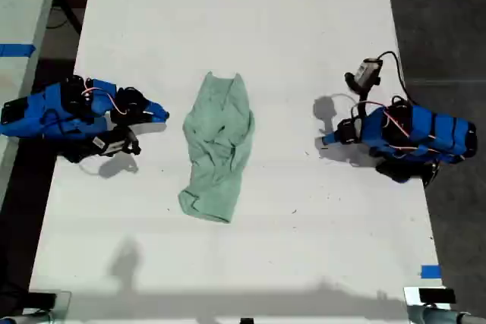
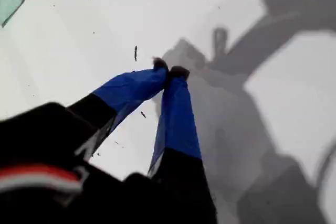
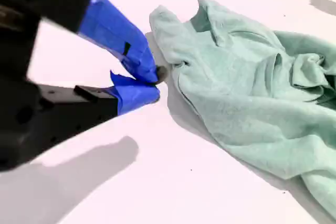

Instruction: Fold t shirt

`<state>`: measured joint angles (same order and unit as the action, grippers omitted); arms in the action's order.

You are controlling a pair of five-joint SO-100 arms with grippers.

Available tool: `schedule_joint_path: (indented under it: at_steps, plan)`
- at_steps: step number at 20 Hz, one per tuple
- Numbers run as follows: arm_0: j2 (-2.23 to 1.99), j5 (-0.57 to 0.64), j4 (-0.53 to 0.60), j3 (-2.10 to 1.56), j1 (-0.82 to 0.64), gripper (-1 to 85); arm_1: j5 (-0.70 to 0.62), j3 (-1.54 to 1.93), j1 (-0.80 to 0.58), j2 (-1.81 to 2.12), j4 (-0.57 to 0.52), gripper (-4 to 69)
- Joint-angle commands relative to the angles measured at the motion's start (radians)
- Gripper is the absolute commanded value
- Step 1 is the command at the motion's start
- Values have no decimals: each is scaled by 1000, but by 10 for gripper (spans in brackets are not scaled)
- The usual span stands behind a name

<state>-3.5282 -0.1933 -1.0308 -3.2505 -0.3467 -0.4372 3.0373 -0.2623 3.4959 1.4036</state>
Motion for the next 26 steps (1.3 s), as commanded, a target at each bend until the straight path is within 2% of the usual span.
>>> schedule_joint_path:
  at_steps: [1, 10, 13, 15, 17, 20, 22, 23, 25, 26]
  plan:
    - [-64, 233, 14, -40, -66, -3, 17, 37, 6, 9, 5, 21]
    - [-64, 227, 14, -40, -61, -3, 32, 37, 17, 9, 5, 21]
    - [-66, 26, 17, -38, 43, -3, 238, -20, 91, -21, 35, 21]
    - [-60, -74, 74, 23, 124, -3, 330, -83, 140, -77, -6, 21]
    - [126, -95, 51, 196, 153, -3, 376, -279, 163, -356, -63, 21]
    - [644, -87, 35, 621, 227, -3, 377, -781, 268, -986, -112, 21]
    - [933, -97, -44, 925, 272, 22, 374, -1200, 350, -1374, -46, 19]
    - [1101, -149, -149, 1089, 296, 82, 374, -1440, 388, -1574, 38, 17]
    - [1482, -236, -416, 1447, 370, 217, 331, -1945, 460, -1962, 192, 92]
    - [1629, -241, -488, 1585, 410, 265, 308, -2149, 488, -2111, 236, 158]
